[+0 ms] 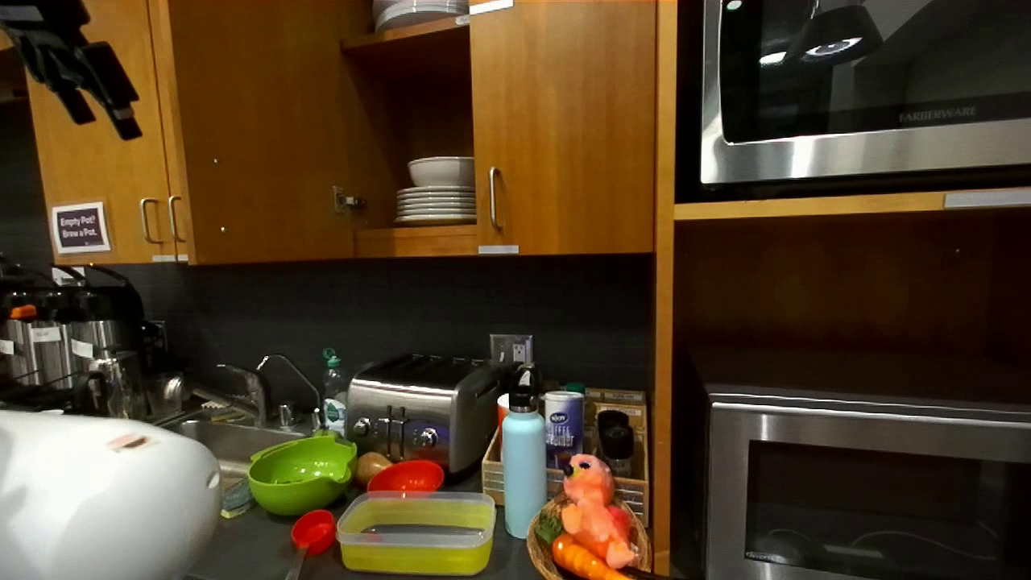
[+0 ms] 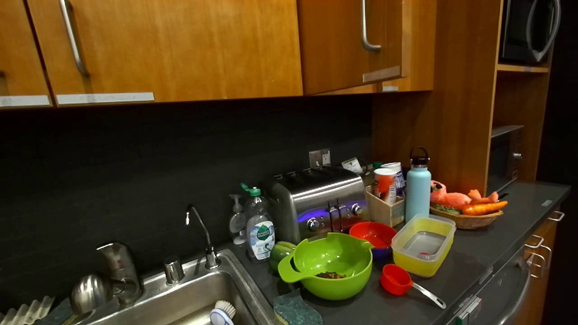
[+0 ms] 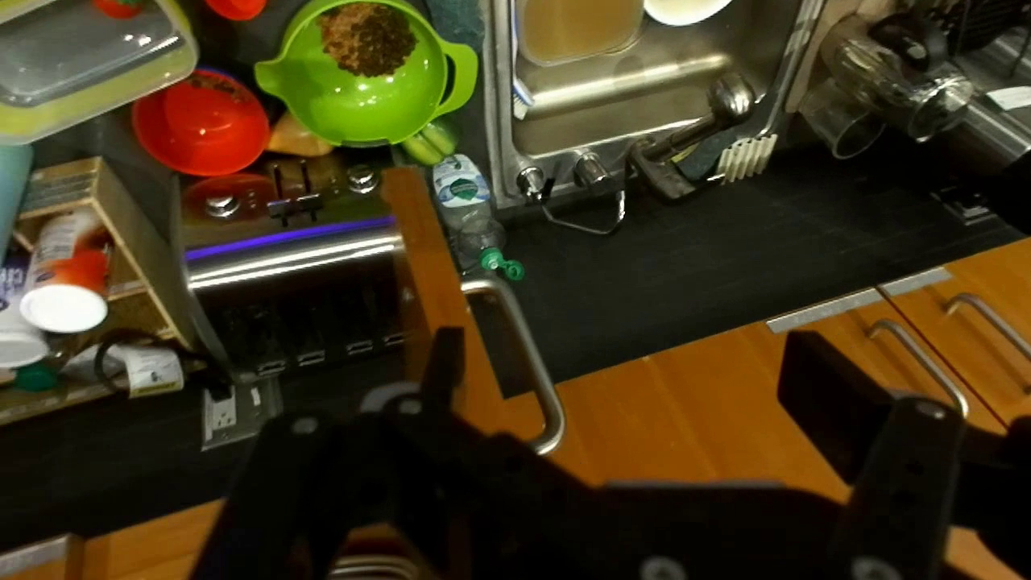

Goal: Close the top left cabinet door

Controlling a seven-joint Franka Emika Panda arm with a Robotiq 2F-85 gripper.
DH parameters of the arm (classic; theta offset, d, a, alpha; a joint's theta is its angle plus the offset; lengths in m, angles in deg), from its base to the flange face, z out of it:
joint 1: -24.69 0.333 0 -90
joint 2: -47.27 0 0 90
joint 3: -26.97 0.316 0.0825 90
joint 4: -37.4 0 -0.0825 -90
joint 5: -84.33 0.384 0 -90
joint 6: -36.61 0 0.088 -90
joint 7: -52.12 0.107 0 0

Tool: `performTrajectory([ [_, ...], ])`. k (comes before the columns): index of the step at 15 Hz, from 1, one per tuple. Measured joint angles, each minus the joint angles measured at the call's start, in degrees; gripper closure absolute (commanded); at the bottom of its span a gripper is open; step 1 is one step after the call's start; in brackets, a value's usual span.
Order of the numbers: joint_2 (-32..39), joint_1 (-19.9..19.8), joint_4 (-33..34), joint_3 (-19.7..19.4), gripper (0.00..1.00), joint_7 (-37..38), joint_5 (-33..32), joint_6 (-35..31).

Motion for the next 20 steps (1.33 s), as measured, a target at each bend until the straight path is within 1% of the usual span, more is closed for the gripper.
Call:
performTrajectory([
  [3, -2.1, -2.4, -0.5, 0.8, 0.0, -4.4, -2.5, -0.2],
  [6, -3.7, -4.1, -2.1, 1.8, 0.0, -7.4, -2.9, -2.0],
  [8, -3.9, -4.4, -3.0, 2.5, 0.0, -8.3, -2.6, -3.8],
  [12, -3.9, -4.4, -5.7, 3.0, 0.0, -8.8, 0.9, -8.9],
  [15, -3.9, -4.4, -7.7, 2.9, 0.0, -10.3, 1.2, -11.2],
  [16, -3.9, -4.4, -8.1, 2.9, 0.1, -11.0, 1.2, -11.6],
  [17, -3.9, -4.4, -8.6, 2.8, 0.27, -11.6, 1.1, -11.8],
  [18, -3.9, -4.4, -9.0, 2.6, 0.32, -12.4, 1.1, -12.1],
  [20, -3.9, -4.4, -9.4, 2.4, 0.48, -13.5, 1.1, -12.2],
])
